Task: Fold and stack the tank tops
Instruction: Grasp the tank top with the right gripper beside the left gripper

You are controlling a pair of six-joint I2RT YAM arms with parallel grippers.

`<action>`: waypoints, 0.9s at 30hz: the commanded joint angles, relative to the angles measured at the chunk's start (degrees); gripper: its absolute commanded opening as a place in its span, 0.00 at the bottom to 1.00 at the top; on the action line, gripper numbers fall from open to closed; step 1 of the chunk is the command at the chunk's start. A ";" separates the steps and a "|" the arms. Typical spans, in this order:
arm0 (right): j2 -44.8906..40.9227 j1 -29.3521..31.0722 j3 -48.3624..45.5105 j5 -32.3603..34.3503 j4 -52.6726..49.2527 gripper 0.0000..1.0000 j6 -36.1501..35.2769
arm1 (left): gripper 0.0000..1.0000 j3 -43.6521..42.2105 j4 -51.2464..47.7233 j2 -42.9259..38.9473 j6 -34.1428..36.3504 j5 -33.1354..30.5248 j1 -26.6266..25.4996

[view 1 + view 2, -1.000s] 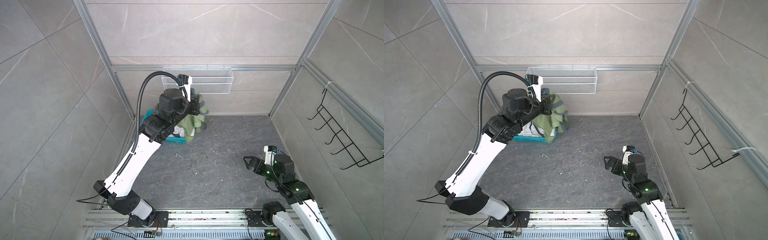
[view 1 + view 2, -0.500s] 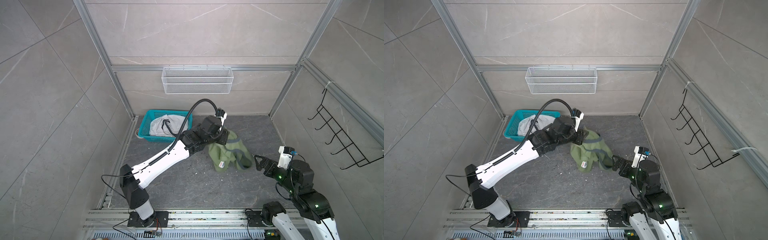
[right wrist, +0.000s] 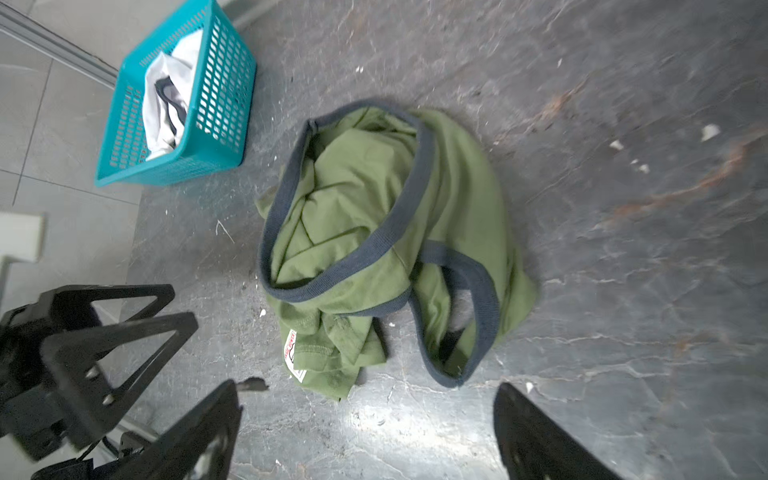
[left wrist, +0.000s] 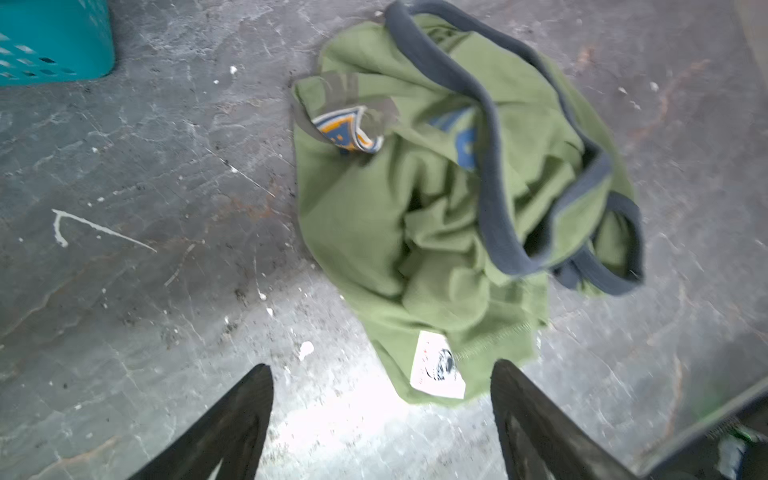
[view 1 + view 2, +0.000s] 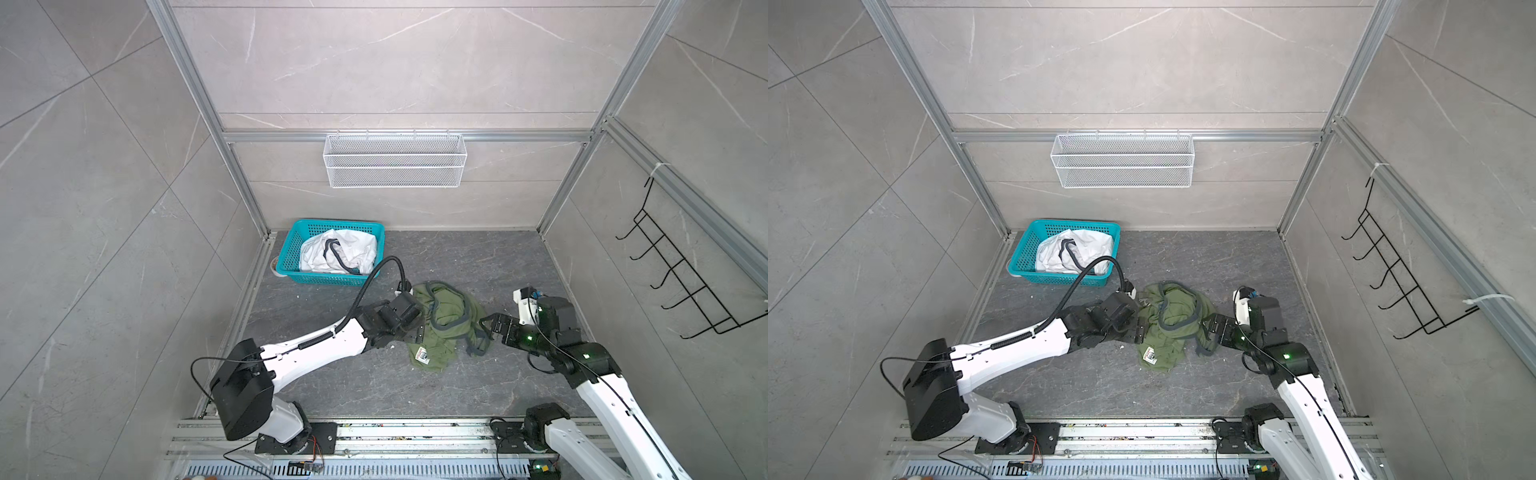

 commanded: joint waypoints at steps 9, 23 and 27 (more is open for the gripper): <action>18.61 14.79 1.46 -0.38 13.14 0.85 1.09 | 0.83 -10.06 19.67 6.82 -10.78 7.86 -1.65; 35.15 24.75 8.69 14.87 17.90 0.60 3.02 | 0.44 -13.96 25.47 11.57 -15.05 6.02 -1.66; 37.46 24.75 11.08 18.55 15.23 0.27 1.90 | 0.25 -14.78 24.36 10.08 -16.06 3.63 -1.64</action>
